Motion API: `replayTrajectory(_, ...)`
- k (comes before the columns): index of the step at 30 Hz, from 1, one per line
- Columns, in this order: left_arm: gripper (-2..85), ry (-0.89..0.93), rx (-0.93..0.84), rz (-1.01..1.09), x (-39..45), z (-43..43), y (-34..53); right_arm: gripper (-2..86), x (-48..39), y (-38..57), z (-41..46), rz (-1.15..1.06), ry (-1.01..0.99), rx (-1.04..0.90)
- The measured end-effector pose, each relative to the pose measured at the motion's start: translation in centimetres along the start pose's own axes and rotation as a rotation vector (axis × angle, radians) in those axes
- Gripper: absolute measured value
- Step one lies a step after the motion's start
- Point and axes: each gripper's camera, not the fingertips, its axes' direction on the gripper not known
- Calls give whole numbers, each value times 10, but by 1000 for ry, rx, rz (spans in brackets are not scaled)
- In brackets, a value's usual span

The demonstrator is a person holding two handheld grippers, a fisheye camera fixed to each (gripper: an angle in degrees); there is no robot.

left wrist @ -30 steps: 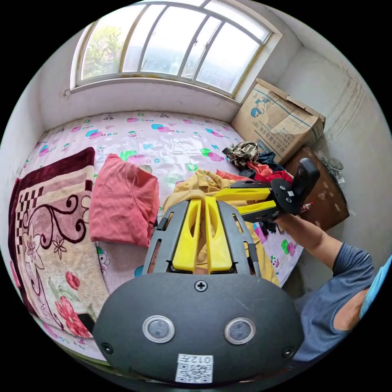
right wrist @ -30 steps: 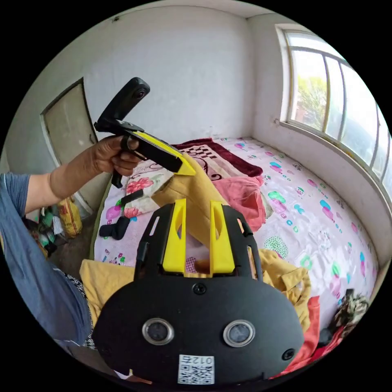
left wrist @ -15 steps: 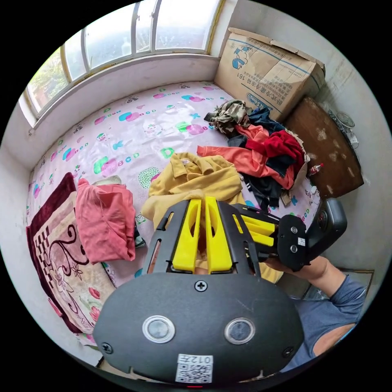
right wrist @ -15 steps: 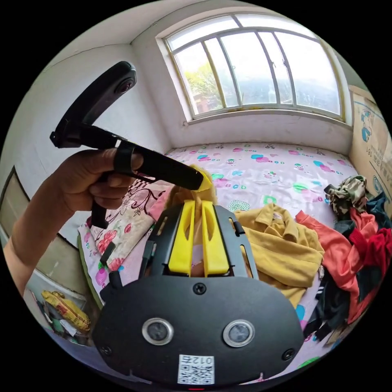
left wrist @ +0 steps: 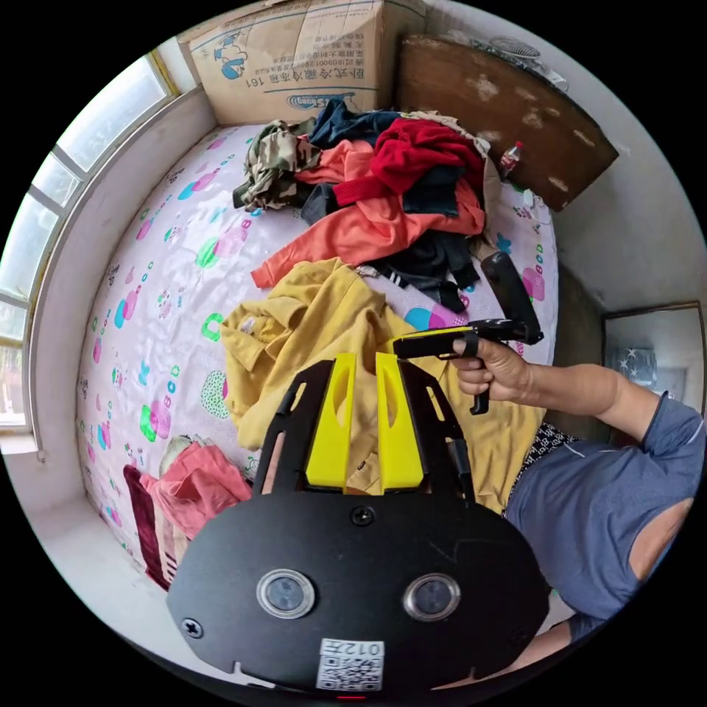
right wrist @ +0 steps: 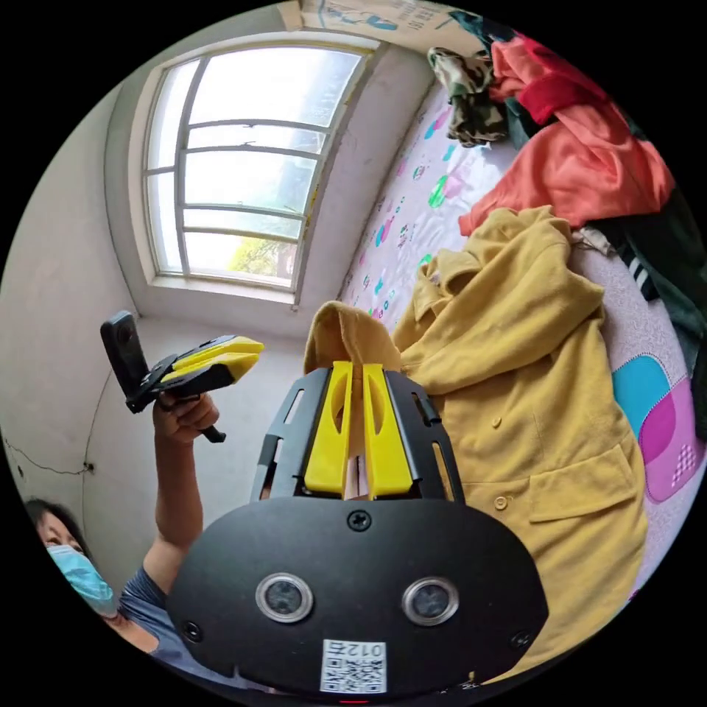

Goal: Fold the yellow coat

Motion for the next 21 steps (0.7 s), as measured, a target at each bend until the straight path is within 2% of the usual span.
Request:
replayTrajectory(4, 45, -36, 96, -103, -43, 11, 43, 18, 42, -16, -21, 0, 106, -3)
replayTrajectory(9, 43, -426, -6, -229, -109, 81, 150, 18, 74, -42, -43, -25, 37, -27)
replayTrajectory(12, 45, -510, -41, -273, -135, 126, 197, 18, 71, -56, -50, -110, 11, -78)
replayTrajectory(16, 52, -530, -15, -209, -150, 171, 213, 18, 65, -66, -57, -199, -41, -145)
replayTrajectory(21, 75, -555, -84, 39, -166, 237, 197, 17, 50, -68, -67, -267, -84, -204)
